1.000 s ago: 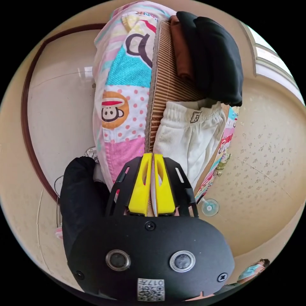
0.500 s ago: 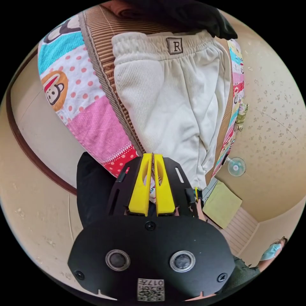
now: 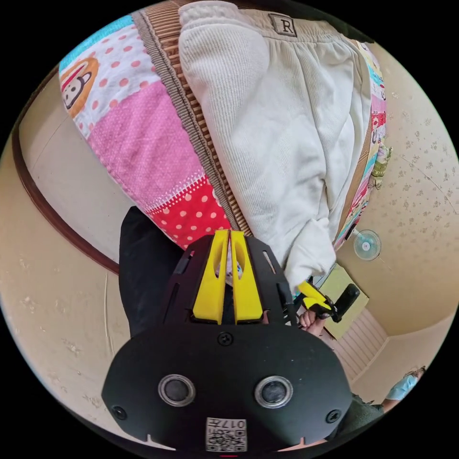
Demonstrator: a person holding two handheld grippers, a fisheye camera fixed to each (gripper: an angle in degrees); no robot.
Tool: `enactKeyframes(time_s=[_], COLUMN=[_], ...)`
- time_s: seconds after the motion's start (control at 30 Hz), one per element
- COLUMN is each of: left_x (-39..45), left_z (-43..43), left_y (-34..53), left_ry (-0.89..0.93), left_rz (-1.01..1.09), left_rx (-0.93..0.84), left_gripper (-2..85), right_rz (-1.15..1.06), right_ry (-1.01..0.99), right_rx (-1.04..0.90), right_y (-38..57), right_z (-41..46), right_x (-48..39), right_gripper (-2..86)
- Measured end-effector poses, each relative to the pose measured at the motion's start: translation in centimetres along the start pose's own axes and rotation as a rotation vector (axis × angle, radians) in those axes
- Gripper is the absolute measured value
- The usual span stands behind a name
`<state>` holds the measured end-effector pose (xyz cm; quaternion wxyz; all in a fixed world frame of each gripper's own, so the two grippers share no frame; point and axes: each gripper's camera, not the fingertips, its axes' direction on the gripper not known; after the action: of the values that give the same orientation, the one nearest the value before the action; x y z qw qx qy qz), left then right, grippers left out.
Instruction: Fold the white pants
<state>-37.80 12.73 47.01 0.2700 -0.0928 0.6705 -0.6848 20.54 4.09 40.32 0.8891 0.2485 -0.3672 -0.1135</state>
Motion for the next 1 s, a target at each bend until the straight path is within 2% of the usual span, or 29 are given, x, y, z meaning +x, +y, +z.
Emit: enactKeyframes(time_s=[0.13,0.23,0.3,0.37,0.43,0.53,0.6,0.73,0.83,0.9,0.93,1.0], left_x=[0.9,1.4,1.4,1.4,1.2,0.7,0.5,0.2,-0.2,-0.4,-0.5,-0.4], left_z=[0.8,1.3,1.4,1.4,1.3,1.1,0.7,-0.3,-0.6,-0.4,-0.2,0.3], left_y=[-0.4,-0.6,-0.6,-0.6,-0.4,-0.3,-0.2,-0.6,-1.0,-1.3,-1.4,-1.5], left_ry=[0.049,0.02,0.023,0.023,0.016,0.021,0.049,0.087,0.059,0.055,0.058,0.059], left_rz=[0.037,0.065,0.077,0.086,0.081,0.054,0.039,0.035,0.032,0.026,0.024,0.026], left_rx=[-0.015,-0.039,-0.042,-0.042,-0.04,-0.033,-0.012,0.02,0.026,0.022,0.019,0.012], left_gripper=[-1.0,-1.0,-1.0,-1.0,-1.0,-1.0,-1.0,-1.0,-0.9,-0.9,-0.8,-0.7], right_rz=[0.065,0.213,0.35,0.371,0.33,0.263,0.065,-0.111,-0.027,0.155,0.212,0.424], right_ry=[-0.171,-0.119,-0.042,-0.114,-0.204,-0.406,-0.634,-0.784,-0.687,-0.434,-0.357,-0.057], right_rx=[0.158,0.369,0.47,0.514,0.515,0.453,0.594,0.816,1.147,1.414,1.466,1.611], right_y=[3.5,7.4,9.0,8.3,6.1,1.9,1.4,6.2,16.2,25.4,27.4,33.4], right_z=[-1.8,-5.6,-8.1,-9.4,-9.8,-9.7,-11.9,-16.5,-21.6,-25.5,-26.4,-29.4], right_x=[2.6,5.7,8.3,10.2,11.5,12.1,9.8,6.2,4.7,2.8,2.2,0.2], right_gripper=[6.9,8.5,15.5,18.8,16.4,4.9,3.8,3.4,3.5,4.3,4.7,7.3])
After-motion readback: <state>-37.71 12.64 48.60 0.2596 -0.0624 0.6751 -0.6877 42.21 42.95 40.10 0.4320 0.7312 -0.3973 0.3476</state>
